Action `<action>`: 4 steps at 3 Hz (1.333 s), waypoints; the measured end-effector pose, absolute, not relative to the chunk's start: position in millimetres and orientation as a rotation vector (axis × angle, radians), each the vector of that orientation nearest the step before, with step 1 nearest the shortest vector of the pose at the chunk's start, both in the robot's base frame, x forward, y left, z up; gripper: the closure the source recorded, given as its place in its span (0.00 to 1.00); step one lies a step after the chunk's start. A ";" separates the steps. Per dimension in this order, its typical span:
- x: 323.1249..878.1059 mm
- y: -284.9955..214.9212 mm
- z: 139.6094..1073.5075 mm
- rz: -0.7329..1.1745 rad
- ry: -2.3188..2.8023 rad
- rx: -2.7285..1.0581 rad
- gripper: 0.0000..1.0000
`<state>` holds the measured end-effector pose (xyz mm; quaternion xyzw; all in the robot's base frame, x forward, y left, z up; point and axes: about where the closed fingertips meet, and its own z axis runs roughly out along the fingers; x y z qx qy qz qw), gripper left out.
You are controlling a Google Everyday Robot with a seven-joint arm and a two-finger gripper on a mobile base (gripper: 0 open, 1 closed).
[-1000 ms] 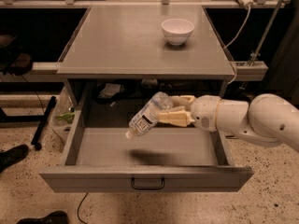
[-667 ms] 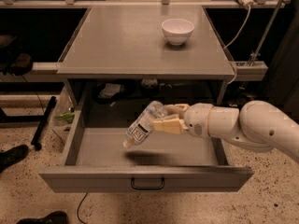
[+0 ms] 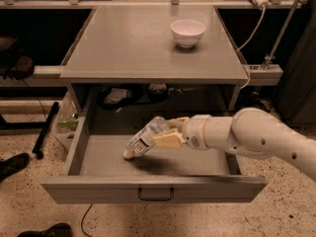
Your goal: Place blue plastic bottle into top drawer
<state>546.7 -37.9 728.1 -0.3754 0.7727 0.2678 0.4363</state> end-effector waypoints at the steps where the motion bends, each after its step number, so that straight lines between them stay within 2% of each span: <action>1: 551.6 -37.9 709.7 0.563 1.992 -0.990 1.00; 2: 554.5 -44.2 696.6 0.482 2.048 -1.042 1.00; 4: 558.0 -45.2 669.7 0.484 2.089 -1.176 1.00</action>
Offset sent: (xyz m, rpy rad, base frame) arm 0.0119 -0.0203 -0.0472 -0.3218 0.0499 -0.0247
